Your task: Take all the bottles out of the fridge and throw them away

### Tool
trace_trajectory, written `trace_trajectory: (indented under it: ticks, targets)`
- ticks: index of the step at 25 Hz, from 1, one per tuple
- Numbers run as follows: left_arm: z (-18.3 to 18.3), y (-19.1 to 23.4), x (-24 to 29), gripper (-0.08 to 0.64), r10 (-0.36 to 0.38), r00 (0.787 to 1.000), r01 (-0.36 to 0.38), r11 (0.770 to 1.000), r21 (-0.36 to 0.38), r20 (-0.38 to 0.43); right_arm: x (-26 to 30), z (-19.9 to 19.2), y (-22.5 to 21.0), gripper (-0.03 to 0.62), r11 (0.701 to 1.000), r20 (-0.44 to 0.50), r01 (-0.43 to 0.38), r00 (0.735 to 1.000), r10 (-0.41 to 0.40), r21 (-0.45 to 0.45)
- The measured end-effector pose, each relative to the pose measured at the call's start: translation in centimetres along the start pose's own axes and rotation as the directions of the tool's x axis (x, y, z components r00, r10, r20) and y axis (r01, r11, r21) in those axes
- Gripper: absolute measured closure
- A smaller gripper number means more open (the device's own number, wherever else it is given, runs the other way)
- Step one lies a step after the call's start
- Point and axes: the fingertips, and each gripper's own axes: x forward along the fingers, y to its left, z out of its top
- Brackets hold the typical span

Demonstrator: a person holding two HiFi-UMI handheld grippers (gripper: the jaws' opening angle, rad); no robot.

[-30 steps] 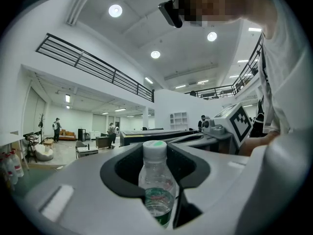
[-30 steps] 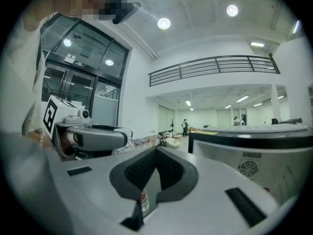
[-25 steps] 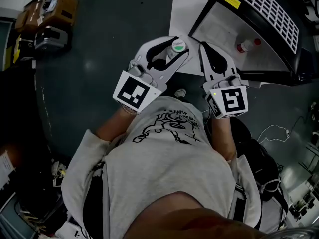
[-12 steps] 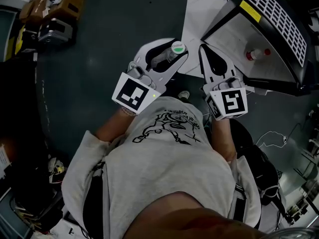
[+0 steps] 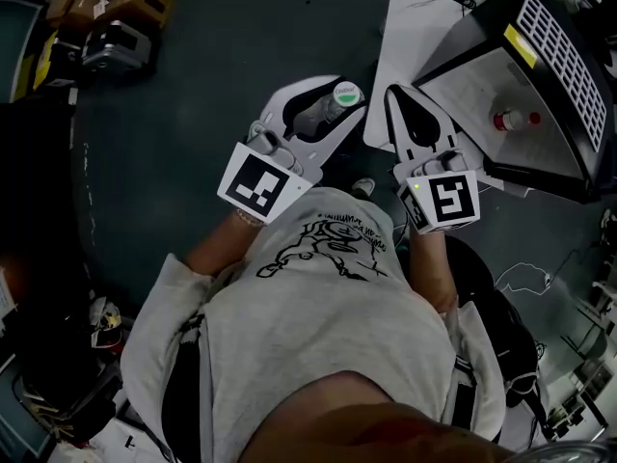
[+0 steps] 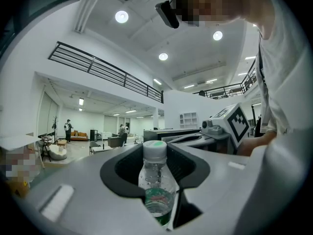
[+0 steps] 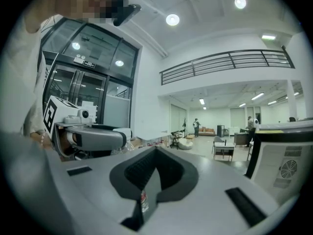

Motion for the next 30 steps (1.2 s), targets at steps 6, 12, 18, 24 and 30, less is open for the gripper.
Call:
trace_trajectory:
  ticks: [6,12,18,24,30]
  targets:
    - [-0.4,1.8,-2.1,0.407,0.014,1.000,-0.014,1.000,-0.011,-0.007,2.0,0.1,2.2,0.584,1.000,0.003,-0.018,1.000,0.018,0.011]
    - [-0.8,2.9,-3.1,0.408,0.037,0.999,-0.037,0.999,-0.007,-0.014,3.4,0.1,3.3,0.583,0.999,0.004,-0.036,0.999,0.036,0.033]
    - [-0.8,3.2,-3.3,0.408,0.057,0.998,-0.057,0.998,-0.021,-0.009,3.8,0.7,3.5,0.583,0.998,0.004,-0.047,0.999,0.047,0.043]
    - [-0.3,3.1,-2.9,0.408,0.083,0.997,-0.083,0.996,-0.023,0.002,3.6,0.7,3.0,0.583,0.997,0.006,-0.081,0.997,0.081,0.003]
    - [-0.2,3.0,-2.4,0.408,0.102,0.995,-0.101,0.995,-0.025,0.005,3.4,1.2,2.1,0.583,0.997,0.006,-0.071,0.997,0.071,0.022]
